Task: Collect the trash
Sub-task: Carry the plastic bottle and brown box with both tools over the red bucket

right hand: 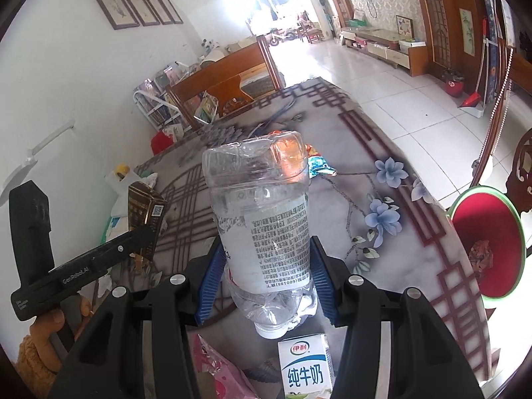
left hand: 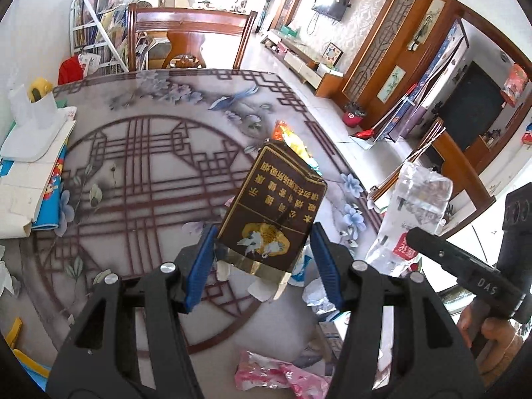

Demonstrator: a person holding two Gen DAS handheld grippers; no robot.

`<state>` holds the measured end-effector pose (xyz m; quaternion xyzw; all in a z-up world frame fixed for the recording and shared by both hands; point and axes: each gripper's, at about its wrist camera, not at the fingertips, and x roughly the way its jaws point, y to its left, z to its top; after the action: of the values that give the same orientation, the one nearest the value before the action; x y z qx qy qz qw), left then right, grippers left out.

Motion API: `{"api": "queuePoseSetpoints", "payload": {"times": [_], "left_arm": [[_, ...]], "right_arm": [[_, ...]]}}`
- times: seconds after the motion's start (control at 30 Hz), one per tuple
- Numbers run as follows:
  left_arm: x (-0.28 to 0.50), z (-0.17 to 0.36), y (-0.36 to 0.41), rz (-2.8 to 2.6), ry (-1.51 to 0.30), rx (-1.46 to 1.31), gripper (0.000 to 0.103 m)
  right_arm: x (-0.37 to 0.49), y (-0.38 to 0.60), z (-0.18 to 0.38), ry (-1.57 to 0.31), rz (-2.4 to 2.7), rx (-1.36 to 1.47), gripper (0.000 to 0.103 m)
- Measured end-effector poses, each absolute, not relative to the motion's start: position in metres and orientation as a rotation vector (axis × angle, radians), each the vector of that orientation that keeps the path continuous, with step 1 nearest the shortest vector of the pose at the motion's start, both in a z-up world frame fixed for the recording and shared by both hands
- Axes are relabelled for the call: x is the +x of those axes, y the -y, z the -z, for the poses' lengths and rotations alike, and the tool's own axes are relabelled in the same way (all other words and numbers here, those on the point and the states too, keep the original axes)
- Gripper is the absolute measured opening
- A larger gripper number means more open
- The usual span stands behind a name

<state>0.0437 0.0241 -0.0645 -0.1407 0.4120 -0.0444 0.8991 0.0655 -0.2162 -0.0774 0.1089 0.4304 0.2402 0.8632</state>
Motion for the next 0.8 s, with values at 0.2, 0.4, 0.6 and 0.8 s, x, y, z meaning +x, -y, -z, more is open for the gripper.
{"api": "queuePoseSetpoints", "payload": {"times": [0.2, 0.4, 0.6, 0.8], "left_arm": [[0.045, 0.064, -0.021, 0.105, -0.852, -0.294, 0.055], [0.046, 0.063, -0.013, 0.114, -0.85, -0.297, 0.055], [0.049, 0.063, -0.002, 0.124, -0.853, -0.293, 0.055], [0.053, 0.058, 0.013, 0.145, -0.842, -0.289, 0.055]], "right_arm": [[0.064, 0.222, 0.076, -0.903, -0.489, 0.237, 0.048], [0.064, 0.232, 0.075, -0.902, -0.472, 0.249, 0.048], [0.064, 0.245, 0.073, -0.897, -0.455, 0.263, 0.048], [0.063, 0.261, 0.07, -0.888, -0.433, 0.274, 0.048]]}}
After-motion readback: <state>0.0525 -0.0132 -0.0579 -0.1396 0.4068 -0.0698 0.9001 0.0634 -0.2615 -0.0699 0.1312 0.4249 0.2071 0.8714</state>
